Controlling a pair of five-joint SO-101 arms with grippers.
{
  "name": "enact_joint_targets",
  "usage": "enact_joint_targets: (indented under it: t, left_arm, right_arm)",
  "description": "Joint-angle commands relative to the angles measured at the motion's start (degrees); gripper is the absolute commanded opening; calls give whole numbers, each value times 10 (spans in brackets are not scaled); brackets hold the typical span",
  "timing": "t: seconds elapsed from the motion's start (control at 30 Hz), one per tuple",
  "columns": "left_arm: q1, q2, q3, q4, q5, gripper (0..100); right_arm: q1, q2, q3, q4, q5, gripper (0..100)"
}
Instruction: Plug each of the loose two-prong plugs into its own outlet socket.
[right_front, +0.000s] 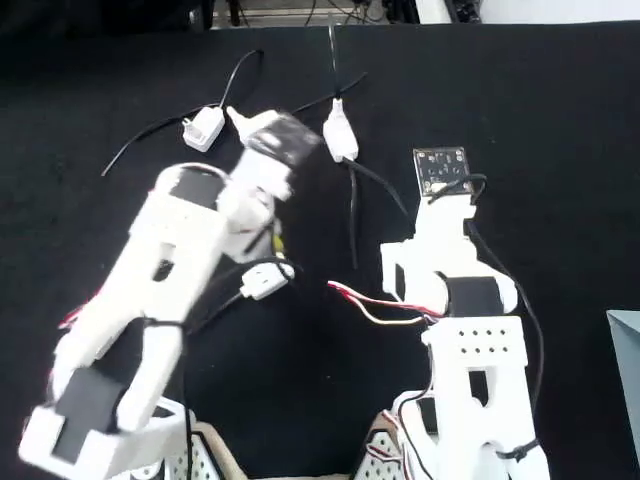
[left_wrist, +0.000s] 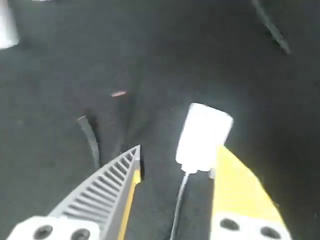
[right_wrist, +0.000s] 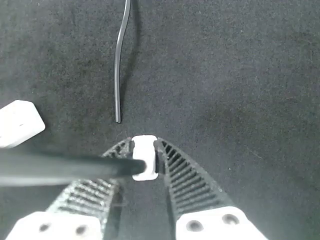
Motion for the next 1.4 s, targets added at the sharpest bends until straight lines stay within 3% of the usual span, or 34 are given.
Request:
enact_joint_targets:
  t: [0.0,0.23,0.33,0.57,0.67,0.8,1.1,1.37]
  left_arm:
    - [-62,-92,44,4,43,166]
    - [-142,-213,200,-1,102,38]
    - [-185,-254,257,-4,126,29]
    - [-311,-322,403,-155,185,33]
    - [-355,-330,413,-179,195,33]
    - [-363,-330,411,-180,202,33]
    - [-363,-331,415,-183,199,33]
    - [-359,-330,416,-183,198,33]
  right_arm:
    - [-9,-9,-3,-3,3,12]
    - [-107,-9,-3,-4,0,12]
    - [-164,-5,-2,-23,-2,12]
    - [-280,-5,35,-139,-3,12]
    - [-309,-4,73,-219,-1,12]
    - [-315,12,93,-273,1,12]
    - [-316,205,-12,-273,2,12]
    - [-313,240,7,-343,3,12]
